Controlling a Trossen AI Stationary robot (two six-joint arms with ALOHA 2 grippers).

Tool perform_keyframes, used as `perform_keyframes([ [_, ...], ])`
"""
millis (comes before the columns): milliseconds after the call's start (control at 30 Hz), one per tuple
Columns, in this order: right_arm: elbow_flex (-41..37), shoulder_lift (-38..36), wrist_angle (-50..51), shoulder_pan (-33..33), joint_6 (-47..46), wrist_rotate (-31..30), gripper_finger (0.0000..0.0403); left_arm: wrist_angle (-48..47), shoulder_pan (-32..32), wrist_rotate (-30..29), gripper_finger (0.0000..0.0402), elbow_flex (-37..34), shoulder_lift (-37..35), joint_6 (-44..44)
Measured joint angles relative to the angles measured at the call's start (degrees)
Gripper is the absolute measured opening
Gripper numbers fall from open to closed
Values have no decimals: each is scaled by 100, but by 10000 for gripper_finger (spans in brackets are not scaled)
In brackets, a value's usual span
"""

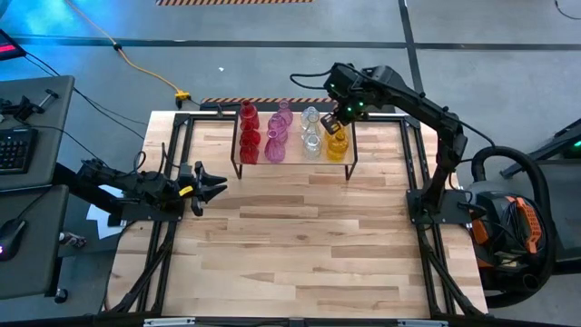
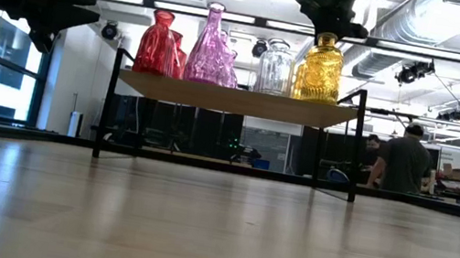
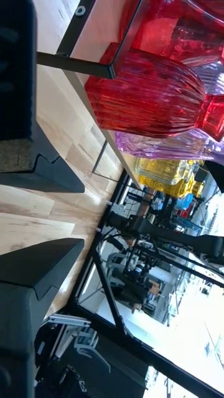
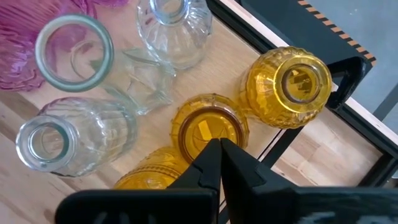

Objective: Sort vases onto shelf
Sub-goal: Adjust the vases on the shelf

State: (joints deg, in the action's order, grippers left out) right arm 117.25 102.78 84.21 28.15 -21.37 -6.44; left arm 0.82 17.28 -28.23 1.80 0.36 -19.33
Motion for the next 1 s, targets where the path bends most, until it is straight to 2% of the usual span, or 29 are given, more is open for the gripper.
perform_keyframes([
  [767, 0, -154, 76, -1, -61, 46, 0, 1, 0, -2, 120, 0, 0, 0],
  [1000, 0, -234, -290, 135, -1, 42, 0, 0, 0, -2, 120, 0, 0, 2],
])
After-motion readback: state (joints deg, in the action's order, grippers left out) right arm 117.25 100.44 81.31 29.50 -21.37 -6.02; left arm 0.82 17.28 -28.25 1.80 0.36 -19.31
